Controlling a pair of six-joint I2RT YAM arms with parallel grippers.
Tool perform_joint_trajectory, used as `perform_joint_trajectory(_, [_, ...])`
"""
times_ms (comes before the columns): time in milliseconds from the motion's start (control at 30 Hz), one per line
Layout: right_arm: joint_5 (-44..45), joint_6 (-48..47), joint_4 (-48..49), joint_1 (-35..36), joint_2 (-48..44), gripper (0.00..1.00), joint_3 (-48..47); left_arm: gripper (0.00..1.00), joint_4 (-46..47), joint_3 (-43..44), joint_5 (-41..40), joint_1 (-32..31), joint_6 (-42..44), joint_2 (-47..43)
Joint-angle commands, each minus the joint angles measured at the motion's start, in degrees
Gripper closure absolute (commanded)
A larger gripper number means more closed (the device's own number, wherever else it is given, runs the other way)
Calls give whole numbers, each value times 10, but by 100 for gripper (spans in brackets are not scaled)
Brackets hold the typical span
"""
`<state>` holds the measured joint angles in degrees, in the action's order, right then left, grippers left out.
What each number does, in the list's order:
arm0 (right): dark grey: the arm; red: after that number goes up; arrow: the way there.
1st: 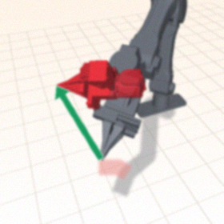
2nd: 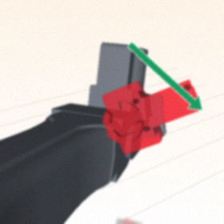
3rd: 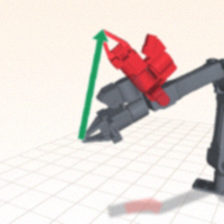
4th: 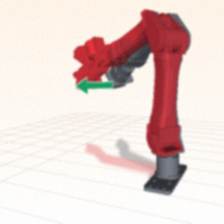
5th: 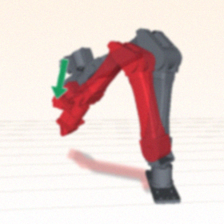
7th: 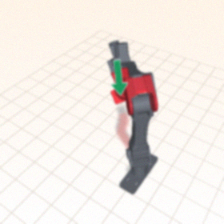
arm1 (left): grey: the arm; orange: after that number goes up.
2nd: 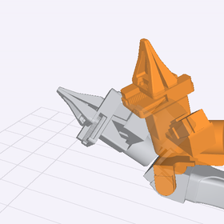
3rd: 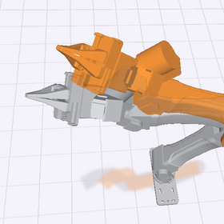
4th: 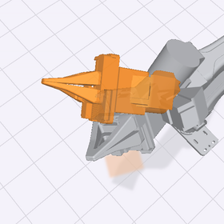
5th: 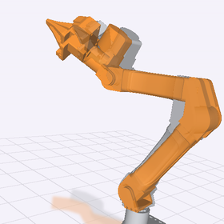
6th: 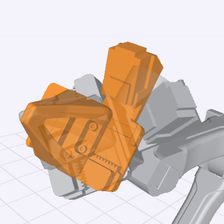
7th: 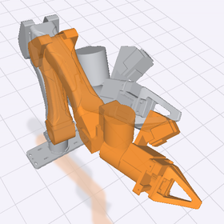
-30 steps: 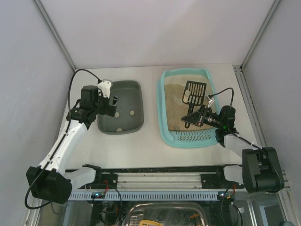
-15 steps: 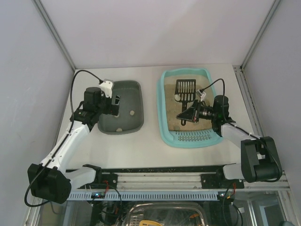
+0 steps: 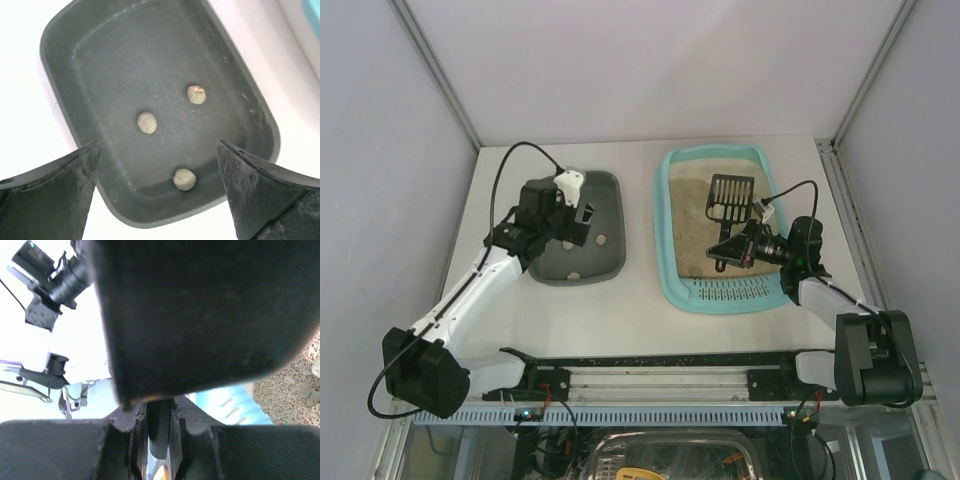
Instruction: Clean the litter box
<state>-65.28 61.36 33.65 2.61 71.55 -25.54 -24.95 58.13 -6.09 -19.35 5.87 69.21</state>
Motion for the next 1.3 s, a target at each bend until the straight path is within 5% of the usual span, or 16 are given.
perform_joint_trajectory(0, [-17,83,99,-19,10,100,-10,0,-1,8,-5,-37,34,-38])
perform_joint_trajectory(167, [-48,-64,-122,35,35,100,-96,0,9,-6,-25,-38,34,-47])
perform_joint_trajectory(267, [-34,37,14,-11,32,100,-59,0,12,-7,-29,-38,37,-45])
perform_joint_trajectory(333, [-34,54,17,-8,47,100,-61,0,14,-9,-25,-38,32,-44])
perform_joint_trajectory(433, [-16,-106,-196,29,32,100,-111,0,13,-6,-16,-37,7,-42])
perform_joint_trajectory(500, [-17,-70,-161,11,25,100,-95,0,10,2,-10,-38,-5,-43])
perform_joint_trajectory(600, [-20,79,54,-48,44,100,-28,0,11,4,-11,-35,-15,-47])
perform_joint_trajectory(633, [-22,61,39,-49,50,100,-32,0,10,2,-12,-35,-18,-48])
perform_joint_trajectory(733, [-1,-117,-212,-2,44,100,-101,0,11,-8,-13,-34,-28,-54])
perform_joint_trajectory(767, [-6,-114,-213,2,44,100,-102,0,12,-12,-14,-34,-32,-57])
perform_joint_trajectory(900, [-17,47,0,-39,71,100,-55,0,20,-20,-18,-31,-41,-68])
perform_joint_trajectory(1033, [-9,58,20,0,98,100,-70,0,21,-23,-19,-23,-39,-69])
perform_joint_trajectory(1267, [-8,239,281,0,158,100,-39,0,2,-40,4,12,-59,-79])
